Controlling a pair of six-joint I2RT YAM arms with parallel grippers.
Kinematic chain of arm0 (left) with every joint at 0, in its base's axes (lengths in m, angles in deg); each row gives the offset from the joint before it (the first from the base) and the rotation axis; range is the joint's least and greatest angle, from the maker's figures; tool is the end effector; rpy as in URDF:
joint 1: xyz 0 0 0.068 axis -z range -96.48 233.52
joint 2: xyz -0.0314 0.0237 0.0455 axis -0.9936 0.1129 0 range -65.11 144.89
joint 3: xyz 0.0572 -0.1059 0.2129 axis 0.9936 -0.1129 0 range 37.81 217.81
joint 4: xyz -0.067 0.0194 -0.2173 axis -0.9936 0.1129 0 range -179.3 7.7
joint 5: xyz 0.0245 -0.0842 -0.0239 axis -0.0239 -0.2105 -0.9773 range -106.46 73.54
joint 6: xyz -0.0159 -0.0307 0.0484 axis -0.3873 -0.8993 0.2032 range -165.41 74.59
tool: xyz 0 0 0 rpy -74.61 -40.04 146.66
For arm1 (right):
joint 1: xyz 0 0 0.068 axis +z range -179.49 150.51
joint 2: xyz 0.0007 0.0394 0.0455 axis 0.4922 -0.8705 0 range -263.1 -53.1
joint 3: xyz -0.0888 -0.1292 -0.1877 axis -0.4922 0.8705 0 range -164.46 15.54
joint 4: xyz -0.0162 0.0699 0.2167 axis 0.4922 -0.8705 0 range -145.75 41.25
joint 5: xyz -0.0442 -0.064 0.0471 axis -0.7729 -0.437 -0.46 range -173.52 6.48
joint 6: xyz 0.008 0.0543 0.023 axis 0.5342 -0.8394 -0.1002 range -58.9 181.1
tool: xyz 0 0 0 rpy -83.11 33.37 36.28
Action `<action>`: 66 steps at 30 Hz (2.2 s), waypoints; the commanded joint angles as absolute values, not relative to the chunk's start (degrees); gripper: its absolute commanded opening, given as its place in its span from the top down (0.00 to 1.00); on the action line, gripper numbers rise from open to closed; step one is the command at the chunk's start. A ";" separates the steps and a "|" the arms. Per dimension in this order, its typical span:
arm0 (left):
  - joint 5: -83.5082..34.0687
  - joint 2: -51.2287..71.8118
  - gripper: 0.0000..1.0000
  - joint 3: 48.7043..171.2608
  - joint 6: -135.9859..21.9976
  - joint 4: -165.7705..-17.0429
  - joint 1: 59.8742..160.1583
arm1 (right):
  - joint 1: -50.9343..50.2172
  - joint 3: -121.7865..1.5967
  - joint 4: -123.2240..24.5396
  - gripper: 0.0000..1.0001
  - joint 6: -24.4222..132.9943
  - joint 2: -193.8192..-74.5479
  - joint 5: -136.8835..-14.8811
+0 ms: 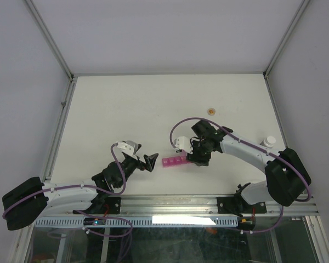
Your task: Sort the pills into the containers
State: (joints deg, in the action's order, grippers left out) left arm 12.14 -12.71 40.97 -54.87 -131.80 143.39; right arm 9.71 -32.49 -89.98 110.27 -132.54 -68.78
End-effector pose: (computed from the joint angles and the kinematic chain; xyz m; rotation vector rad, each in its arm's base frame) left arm 0.1035 -0.1369 0.1670 0.3659 1.6579 -0.4898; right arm 0.1646 0.1486 0.1755 -1.9917 1.9699 0.3239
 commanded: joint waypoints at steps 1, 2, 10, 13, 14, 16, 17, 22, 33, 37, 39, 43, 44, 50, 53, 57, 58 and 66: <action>11.96 -12.76 0.01 42.01 -54.72 -134.82 142.67 | 9.75 -33.91 -88.06 1.00 110.84 -130.08 -69.42; 11.96 -12.61 0.01 42.02 -54.72 -134.83 142.67 | 9.64 -33.58 -87.73 1.00 110.93 -130.14 -70.69; 11.72 -12.08 0.01 42.32 -54.72 -134.69 142.57 | 10.00 -35.67 -91.49 1.00 110.32 -130.87 -66.64; 11.76 -11.90 0.01 42.50 -54.72 -134.58 142.45 | 10.17 -33.46 -87.50 1.00 110.71 -130.55 -71.43; 11.68 -11.84 0.01 42.50 -54.69 -134.56 142.44 | 10.16 -34.48 -89.44 1.00 110.52 -131.19 -70.09; 11.64 -11.93 0.01 42.49 -54.70 -134.57 142.44 | 10.28 -35.74 -91.22 1.00 110.10 -131.17 -66.86; 11.70 -11.87 0.01 42.47 -54.74 -134.52 142.41 | 10.40 -34.64 -89.03 1.00 110.28 -130.26 -68.34; 11.48 -11.65 0.01 42.66 -54.79 -134.47 142.27 | 10.53 -35.61 -90.43 1.00 109.63 -131.17 -67.71; 11.26 -12.04 0.01 42.56 -54.90 -134.48 142.07 | 11.17 -34.58 -89.13 1.00 109.34 -130.58 -69.15; 11.19 -12.05 0.01 42.47 -54.90 -134.41 142.03 | 11.23 -35.70 -90.74 1.00 108.76 -131.30 -67.78; 11.37 -12.28 0.01 42.36 -54.97 -134.41 142.05 | 11.46 -33.46 -87.59 1.00 108.98 -130.51 -70.55; 11.18 -12.35 0.01 42.33 -55.03 -134.43 142.01 | 11.57 -35.09 -90.09 1.00 108.37 -131.63 -68.53; 11.29 -12.39 0.01 42.28 -55.06 -134.47 141.98 | 11.71 -33.82 -88.41 1.00 108.73 -131.14 -69.83; 11.31 -12.48 0.01 42.25 -55.06 -134.42 141.96 | 12.17 -33.80 -87.05 1.00 108.03 -131.31 -71.28; 11.14 -12.42 0.01 42.23 -55.07 -134.46 141.96 | 12.43 -35.40 -90.01 1.00 107.39 -131.53 -69.12; 11.14 -12.29 0.01 42.35 -54.96 -134.46 141.90 | 12.33 -33.61 -86.75 1.00 108.51 -131.95 -73.23; 11.14 -12.36 0.01 42.36 -54.93 -134.39 141.87 | 12.29 -34.90 -89.23 1.00 107.98 -132.56 -70.31; 11.22 -12.67 0.01 42.22 -55.15 -134.47 141.83 | 12.83 -32.89 -86.89 1.00 107.88 -130.24 -70.90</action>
State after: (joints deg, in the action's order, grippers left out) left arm 11.92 -11.93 41.21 -54.98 -131.78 142.65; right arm 12.38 -32.56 -88.69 108.48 -132.59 -71.03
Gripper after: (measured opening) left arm 0.990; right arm 0.546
